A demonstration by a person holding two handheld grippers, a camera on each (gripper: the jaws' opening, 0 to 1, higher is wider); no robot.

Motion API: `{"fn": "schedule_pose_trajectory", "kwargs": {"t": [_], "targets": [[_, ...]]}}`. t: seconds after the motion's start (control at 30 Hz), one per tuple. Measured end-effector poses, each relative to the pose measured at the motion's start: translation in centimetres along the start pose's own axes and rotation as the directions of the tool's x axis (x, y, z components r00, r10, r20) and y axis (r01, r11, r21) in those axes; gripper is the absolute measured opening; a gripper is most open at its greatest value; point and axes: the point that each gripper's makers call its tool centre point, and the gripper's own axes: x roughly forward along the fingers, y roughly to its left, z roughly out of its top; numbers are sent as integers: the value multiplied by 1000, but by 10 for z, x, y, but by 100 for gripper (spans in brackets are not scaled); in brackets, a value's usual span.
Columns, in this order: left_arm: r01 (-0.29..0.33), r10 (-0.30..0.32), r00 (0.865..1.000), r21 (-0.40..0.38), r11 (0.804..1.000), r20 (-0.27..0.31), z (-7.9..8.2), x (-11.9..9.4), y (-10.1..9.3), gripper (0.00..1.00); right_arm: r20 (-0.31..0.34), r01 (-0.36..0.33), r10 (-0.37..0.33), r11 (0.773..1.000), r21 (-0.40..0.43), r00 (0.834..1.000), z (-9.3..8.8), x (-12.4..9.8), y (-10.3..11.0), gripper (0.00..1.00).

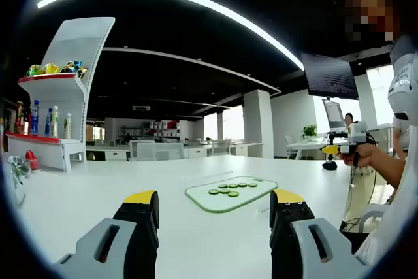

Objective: Open the petri dish lid, add cucumber slices into the petri dish, and close the lid

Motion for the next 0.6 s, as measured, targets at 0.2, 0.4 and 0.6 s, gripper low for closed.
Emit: {"fn": "schedule_pose_trajectory", "kwargs": {"t": [0.2, 0.4, 0.6], "targets": [[5, -5, 1000, 0, 1000, 1, 0, -1, -1, 69, 2, -2, 2, 1000, -2, 1000, 2, -1, 2, 61], [4, -4, 1000, 4, 1000, 0, 0, -4, 1, 69, 1, -2, 2, 1000, -8, 1000, 3, -2, 2, 61], [4, -4, 1000, 5, 1000, 0, 0, -4, 2, 68, -3, 1, -1, 1000, -12, 1000, 2, -1, 2, 61]]}}
